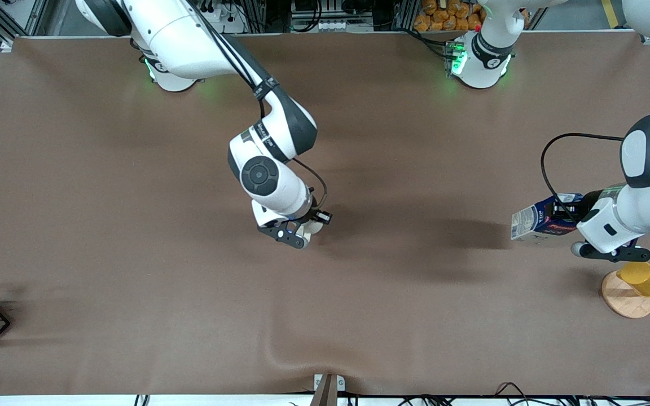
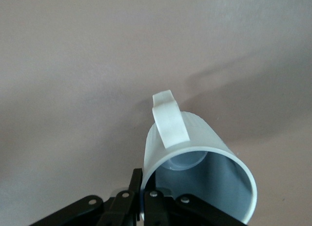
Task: Place milk next to cup
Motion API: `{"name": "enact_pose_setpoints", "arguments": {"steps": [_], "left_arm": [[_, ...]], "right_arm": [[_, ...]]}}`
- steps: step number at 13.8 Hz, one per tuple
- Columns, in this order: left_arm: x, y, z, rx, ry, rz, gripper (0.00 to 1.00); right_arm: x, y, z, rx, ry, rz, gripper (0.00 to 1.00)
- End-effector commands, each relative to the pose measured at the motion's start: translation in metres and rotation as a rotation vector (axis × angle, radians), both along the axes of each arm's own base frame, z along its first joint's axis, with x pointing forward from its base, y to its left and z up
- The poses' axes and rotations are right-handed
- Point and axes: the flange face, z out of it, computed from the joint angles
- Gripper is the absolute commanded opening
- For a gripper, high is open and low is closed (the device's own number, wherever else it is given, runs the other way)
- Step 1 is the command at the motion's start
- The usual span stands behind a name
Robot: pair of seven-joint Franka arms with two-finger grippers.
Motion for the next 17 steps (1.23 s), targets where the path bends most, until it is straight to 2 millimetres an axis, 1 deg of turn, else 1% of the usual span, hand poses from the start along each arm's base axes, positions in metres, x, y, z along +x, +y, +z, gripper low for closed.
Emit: {"name": "enact_pose_setpoints", "arguments": {"steps": [1,5,6,7,8,9,10,12,13,14,15,16,17], "left_arm": [[-0.002,-0.002,0.009,-0.025,0.004,0.032,0.47],[-0.002,-0.002,0.009,-0.027,0.004,0.032,0.47],[-0.002,-0.002,0.009,-0.027,0.004,0.032,0.47],[-0.003,-0.003,0.011,-0.027,0.001,0.032,0.47],[-0.003,-0.003,0.012,-0.026,-0.001,0.035,0.47],[-0.003,-0.004,0.012,-0.026,-0.001,0.040,0.47],[-0.003,-0.005,0.012,-0.025,-0.001,0.041,0.47],[-0.003,-0.006,0.012,-0.026,-0.001,0.040,0.47],[-0.003,-0.009,0.012,-0.026,-0.001,0.035,0.47],[-0.004,-0.022,0.017,-0.033,-0.008,0.015,0.47],[-0.006,-0.038,0.022,-0.039,-0.014,-0.001,0.47],[-0.008,-0.050,0.025,-0.033,-0.015,0.037,0.47],[-0.011,-0.072,0.028,-0.027,-0.018,0.075,0.47]], "right_arm": [[0.003,0.011,-0.003,0.013,-0.020,-0.046,0.00],[-0.001,0.027,-0.020,0.035,-0.058,-0.087,0.00],[-0.002,0.028,-0.024,0.033,-0.057,-0.087,0.00],[-0.002,0.028,-0.024,0.032,-0.056,-0.088,0.08],[-0.002,0.028,-0.023,0.030,-0.054,-0.084,0.35],[-0.001,0.027,-0.020,0.031,-0.057,-0.085,0.78],[0.001,0.026,-0.015,0.035,-0.060,-0.089,1.00],[0.006,0.019,0.002,0.044,-0.059,-0.095,1.00],[0.007,0.015,0.006,0.031,-0.040,-0.094,1.00],[0.012,0.008,0.019,0.027,-0.026,-0.093,1.00],[0.022,-0.005,0.036,0.023,-0.015,-0.098,1.00],[0.032,-0.026,0.052,0.022,-0.001,-0.113,1.00],[0.049,-0.057,0.077,0.037,-0.017,-0.124,1.00]]}}
